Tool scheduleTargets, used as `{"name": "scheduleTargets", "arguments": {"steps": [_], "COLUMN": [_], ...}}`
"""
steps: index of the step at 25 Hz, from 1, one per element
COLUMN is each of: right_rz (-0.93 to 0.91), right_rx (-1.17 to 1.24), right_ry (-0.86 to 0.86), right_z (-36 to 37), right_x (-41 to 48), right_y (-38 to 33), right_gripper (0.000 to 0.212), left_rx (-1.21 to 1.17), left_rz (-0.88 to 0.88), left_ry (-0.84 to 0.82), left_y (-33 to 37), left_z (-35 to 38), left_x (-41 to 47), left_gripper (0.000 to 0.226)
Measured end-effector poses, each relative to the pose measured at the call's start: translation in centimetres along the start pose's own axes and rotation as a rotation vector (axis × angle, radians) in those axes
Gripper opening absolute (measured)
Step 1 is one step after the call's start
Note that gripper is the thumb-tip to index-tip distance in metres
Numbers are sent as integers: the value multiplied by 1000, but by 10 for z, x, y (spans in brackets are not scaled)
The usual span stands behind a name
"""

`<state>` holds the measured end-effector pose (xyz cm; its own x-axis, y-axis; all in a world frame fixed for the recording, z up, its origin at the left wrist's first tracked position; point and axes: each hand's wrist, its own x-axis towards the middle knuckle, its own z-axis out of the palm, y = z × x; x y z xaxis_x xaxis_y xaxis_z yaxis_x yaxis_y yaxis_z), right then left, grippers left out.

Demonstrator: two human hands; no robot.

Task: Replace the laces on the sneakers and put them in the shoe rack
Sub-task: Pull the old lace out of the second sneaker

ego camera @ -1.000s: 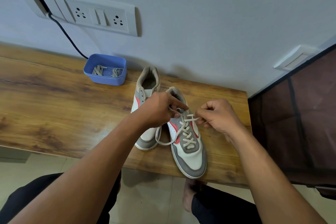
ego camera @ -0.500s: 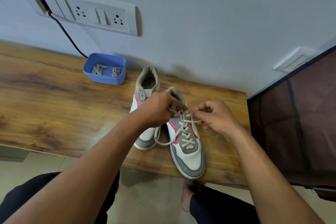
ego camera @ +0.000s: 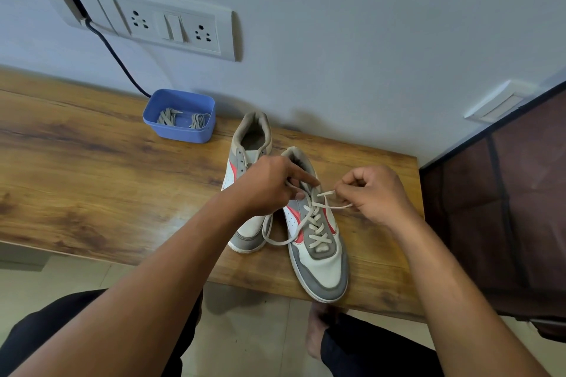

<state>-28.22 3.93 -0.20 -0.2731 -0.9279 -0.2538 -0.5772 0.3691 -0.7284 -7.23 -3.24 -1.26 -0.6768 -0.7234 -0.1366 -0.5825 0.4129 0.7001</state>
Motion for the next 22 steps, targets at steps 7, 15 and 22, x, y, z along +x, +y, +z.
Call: {"name": "scheduleTargets", "arguments": {"steps": [7,15,22], "right_rz": [-20,-35,-39], "right_rx": [32,-59,-41], "right_ry": [-72,-38,-106], "right_z": [4,3,3], "right_x": [-5,-5,-8], "right_y": [-4,-5,-5], "right_gripper": [10,13,8], "left_rx": [7,-16,-4], "left_rz": [12,1,-2], "left_ry": [5,13,1], "left_y": [2,0,2], "left_z": [0,1,0], "left_x": [-1,0,-2], "left_gripper": [38,39,39]}}
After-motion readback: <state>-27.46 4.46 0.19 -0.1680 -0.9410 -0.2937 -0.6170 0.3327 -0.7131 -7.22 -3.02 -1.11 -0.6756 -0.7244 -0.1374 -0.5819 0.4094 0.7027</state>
